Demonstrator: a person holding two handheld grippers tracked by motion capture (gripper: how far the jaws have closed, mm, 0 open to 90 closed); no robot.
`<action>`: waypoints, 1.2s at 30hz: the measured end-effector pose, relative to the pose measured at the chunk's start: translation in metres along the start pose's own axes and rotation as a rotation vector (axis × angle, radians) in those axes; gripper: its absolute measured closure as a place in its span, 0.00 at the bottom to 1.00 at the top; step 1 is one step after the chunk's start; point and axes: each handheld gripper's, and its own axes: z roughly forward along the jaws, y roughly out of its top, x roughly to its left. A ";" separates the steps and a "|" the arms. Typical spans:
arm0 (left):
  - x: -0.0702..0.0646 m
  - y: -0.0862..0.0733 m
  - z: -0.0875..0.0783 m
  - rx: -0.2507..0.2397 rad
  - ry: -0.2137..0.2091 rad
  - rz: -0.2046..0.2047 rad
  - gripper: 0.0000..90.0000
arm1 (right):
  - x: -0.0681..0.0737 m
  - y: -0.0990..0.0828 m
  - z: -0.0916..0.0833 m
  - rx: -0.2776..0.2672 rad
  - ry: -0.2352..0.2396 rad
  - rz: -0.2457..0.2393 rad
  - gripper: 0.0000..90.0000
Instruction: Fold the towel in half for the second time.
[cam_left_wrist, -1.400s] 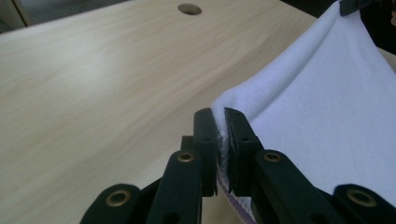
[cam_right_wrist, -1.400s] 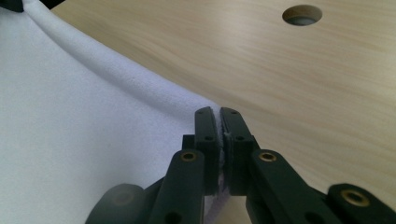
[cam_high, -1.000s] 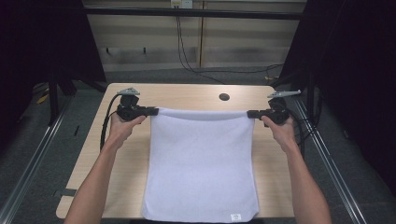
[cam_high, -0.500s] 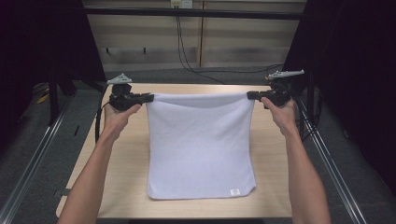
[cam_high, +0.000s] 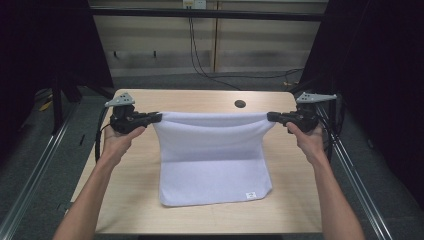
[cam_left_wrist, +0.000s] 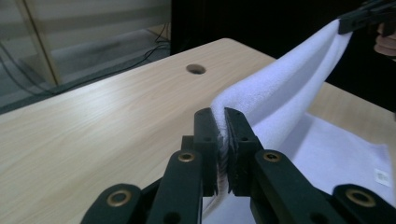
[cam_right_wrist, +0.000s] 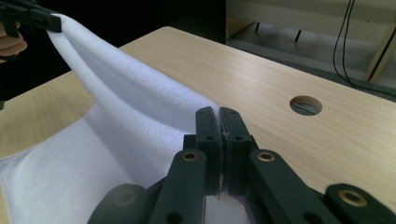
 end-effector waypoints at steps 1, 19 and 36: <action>-0.004 -0.001 -0.003 -0.005 -0.009 0.006 0.94 | 0.004 0.000 -0.005 -0.006 0.004 -0.007 0.97; -0.065 -0.100 -0.017 0.171 -0.120 0.010 0.93 | 0.054 -0.097 -0.033 0.141 0.104 -0.031 0.96; -0.098 -0.158 -0.020 0.401 -0.158 0.019 0.77 | 0.086 -0.170 -0.030 0.365 0.134 0.030 0.74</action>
